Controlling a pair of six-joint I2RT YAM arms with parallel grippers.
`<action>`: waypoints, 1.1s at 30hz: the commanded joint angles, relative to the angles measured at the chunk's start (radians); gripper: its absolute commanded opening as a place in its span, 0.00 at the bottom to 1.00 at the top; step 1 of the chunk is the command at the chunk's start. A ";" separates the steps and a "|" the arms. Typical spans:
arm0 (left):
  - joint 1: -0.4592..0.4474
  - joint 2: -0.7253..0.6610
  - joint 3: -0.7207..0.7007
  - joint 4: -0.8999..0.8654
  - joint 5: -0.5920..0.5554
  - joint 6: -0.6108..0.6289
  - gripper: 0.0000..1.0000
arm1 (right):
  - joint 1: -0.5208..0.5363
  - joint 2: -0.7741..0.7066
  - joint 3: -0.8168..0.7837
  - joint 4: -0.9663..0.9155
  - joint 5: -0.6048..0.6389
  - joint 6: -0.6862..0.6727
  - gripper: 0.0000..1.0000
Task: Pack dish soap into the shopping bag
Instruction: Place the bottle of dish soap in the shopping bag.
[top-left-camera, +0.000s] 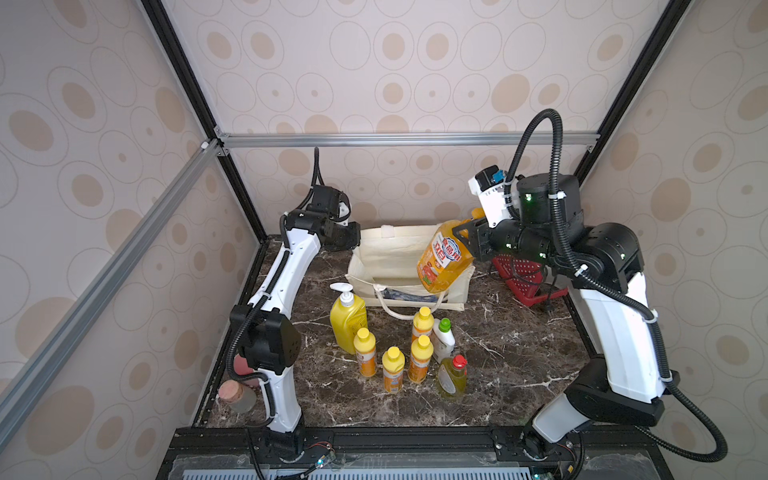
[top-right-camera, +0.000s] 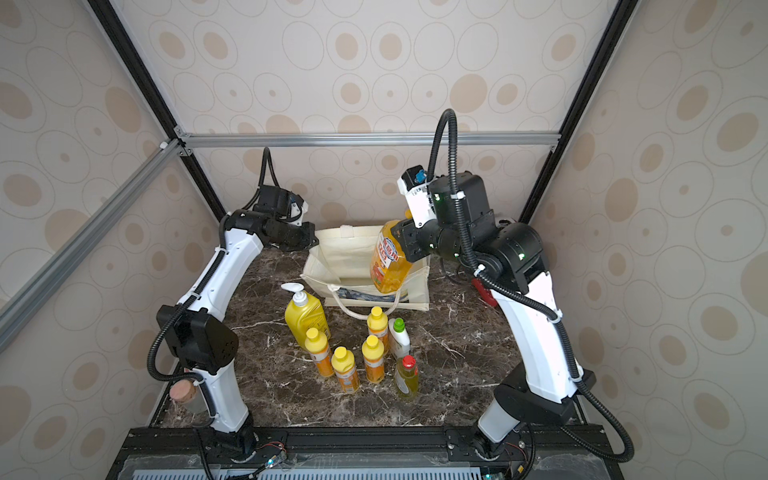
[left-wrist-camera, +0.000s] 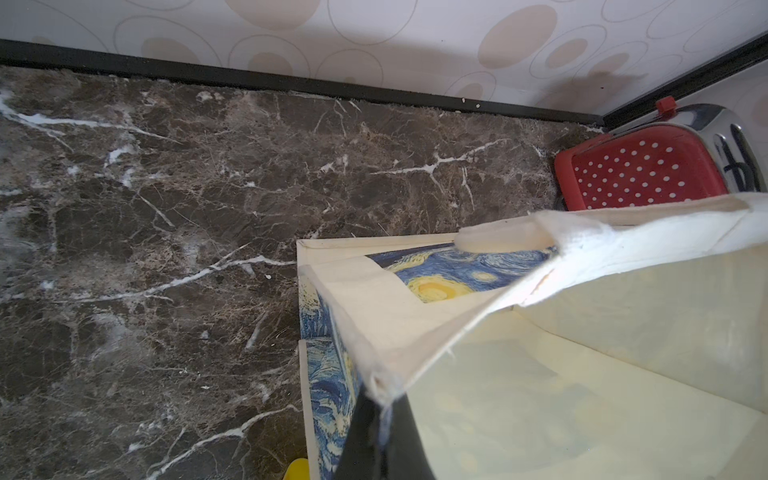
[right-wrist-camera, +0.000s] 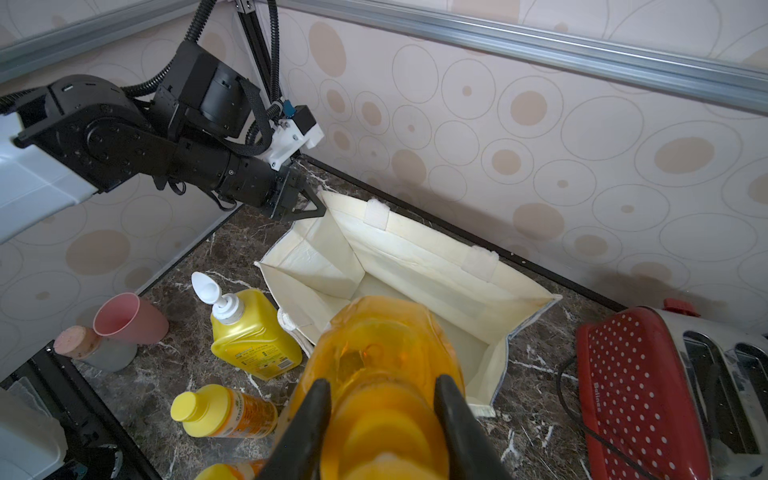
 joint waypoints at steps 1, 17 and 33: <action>-0.004 -0.019 -0.011 -0.042 0.026 0.013 0.00 | -0.027 0.005 0.040 0.336 0.012 -0.017 0.00; -0.004 -0.068 -0.036 -0.007 0.006 -0.004 0.00 | -0.094 0.107 -0.098 0.333 0.164 -0.048 0.00; -0.003 -0.077 0.016 -0.076 -0.077 0.017 0.00 | -0.263 0.055 -0.608 0.544 0.100 0.006 0.00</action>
